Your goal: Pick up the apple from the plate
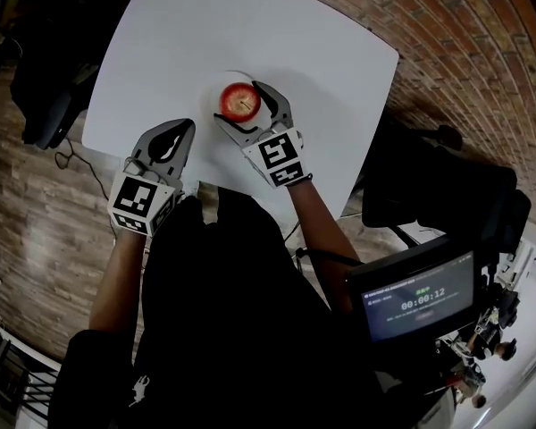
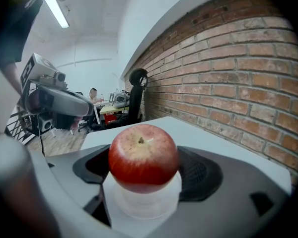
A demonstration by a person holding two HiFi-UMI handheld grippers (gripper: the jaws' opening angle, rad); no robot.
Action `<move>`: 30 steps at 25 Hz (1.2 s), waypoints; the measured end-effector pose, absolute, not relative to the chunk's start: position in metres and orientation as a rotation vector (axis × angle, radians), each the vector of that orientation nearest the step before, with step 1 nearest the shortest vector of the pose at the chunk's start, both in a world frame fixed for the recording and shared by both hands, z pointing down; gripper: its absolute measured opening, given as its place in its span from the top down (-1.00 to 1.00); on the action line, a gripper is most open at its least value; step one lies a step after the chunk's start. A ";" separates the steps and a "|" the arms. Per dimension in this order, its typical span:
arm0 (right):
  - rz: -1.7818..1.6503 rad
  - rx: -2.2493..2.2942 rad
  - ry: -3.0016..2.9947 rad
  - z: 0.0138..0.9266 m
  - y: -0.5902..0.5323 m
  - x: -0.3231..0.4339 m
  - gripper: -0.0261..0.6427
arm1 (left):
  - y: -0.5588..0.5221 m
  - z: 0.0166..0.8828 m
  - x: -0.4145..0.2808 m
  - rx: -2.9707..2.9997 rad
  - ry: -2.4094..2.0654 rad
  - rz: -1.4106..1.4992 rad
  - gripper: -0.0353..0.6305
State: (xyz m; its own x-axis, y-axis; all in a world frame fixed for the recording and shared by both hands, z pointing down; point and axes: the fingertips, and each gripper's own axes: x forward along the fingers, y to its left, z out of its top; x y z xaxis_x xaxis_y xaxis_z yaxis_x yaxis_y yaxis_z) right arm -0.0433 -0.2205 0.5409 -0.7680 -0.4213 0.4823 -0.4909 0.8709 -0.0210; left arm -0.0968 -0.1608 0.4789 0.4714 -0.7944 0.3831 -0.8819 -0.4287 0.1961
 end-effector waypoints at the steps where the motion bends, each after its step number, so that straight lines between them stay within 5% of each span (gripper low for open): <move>1: 0.198 0.673 -2.568 0.539 -0.220 -0.043 -0.28 | -0.161 0.478 -0.096 2.364 -1.403 0.331 0.88; 30: 0.167 0.998 -2.567 0.471 -0.211 -0.005 -0.28 | -0.176 0.436 -0.068 2.592 -1.220 0.335 0.88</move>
State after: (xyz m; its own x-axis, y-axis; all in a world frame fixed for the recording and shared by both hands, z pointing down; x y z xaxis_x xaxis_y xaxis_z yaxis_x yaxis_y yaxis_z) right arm -0.0047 -0.2107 0.4708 -0.6756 -0.6262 0.3892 -0.6713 0.7407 0.0265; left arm -0.0682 -0.1761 0.4358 0.6217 -0.7182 0.3126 -0.7771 -0.6154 0.1319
